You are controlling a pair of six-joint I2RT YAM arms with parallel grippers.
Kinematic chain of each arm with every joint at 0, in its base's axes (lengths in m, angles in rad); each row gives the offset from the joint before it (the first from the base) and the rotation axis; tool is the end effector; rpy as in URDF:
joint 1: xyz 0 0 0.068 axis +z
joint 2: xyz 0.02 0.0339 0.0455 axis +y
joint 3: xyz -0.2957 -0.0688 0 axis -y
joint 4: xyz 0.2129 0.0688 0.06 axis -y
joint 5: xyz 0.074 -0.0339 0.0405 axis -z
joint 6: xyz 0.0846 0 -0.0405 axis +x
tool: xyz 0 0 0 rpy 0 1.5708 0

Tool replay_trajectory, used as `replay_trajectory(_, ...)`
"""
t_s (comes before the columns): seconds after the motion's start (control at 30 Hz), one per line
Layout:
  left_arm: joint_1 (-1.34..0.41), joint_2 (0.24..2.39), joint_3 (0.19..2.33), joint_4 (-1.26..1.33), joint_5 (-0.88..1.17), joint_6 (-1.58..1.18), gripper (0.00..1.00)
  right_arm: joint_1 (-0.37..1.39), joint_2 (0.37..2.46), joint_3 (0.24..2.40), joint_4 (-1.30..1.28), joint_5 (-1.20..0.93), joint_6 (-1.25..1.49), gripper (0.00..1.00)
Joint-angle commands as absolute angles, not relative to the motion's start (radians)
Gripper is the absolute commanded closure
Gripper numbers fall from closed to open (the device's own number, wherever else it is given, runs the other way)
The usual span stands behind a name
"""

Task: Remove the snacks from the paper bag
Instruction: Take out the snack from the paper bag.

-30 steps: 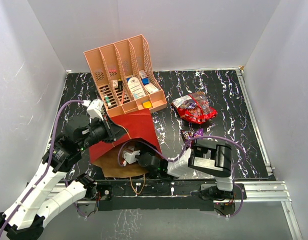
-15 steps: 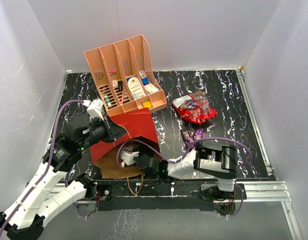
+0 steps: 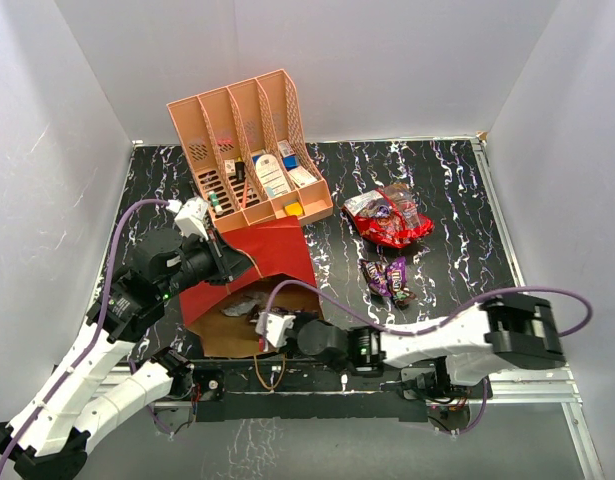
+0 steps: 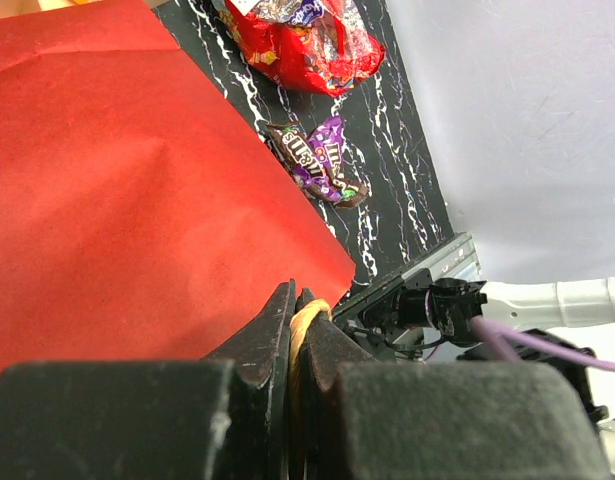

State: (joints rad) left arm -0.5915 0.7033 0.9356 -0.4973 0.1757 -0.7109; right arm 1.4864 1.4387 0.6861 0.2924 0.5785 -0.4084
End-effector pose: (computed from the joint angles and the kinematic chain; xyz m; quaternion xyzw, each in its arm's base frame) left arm 0.1077 -0.0901 0.3709 0.0060 0.7930 -0.4222 0.4391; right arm 0.0720 0.3022 0.2406 -0.5735 0.5976 0.0513 0.5581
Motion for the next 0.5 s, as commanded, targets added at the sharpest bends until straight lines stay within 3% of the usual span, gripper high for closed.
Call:
replay_trajectory(0.0, -0.588, 0.7, 0.964, -0.496, 0.178, -0.71, 1.0, 1.502, 1.249, 0.612, 0.206, 0.311, -0.261, 0.92)
replay_trajectory(0.27, -0.588, 0.699, 0.957, -0.499, 0.169, -0.715, 1.0, 1.501, 0.833, 0.544, 0.163, 0.025, -0.135, 0.93)
replay_trajectory(0.37, -0.588, 0.704, 0.954, -0.492, 0.171, -0.717, 1.0, 1.502, 0.725, 0.59, 0.177, 0.092, -0.13, 0.93)
replay_trajectory(0.47, -0.588, 0.715, 0.957, -0.483, 0.177, -0.719, 1.0, 1.502, 0.687, 0.635, 0.256, 0.32, -0.138, 0.93)
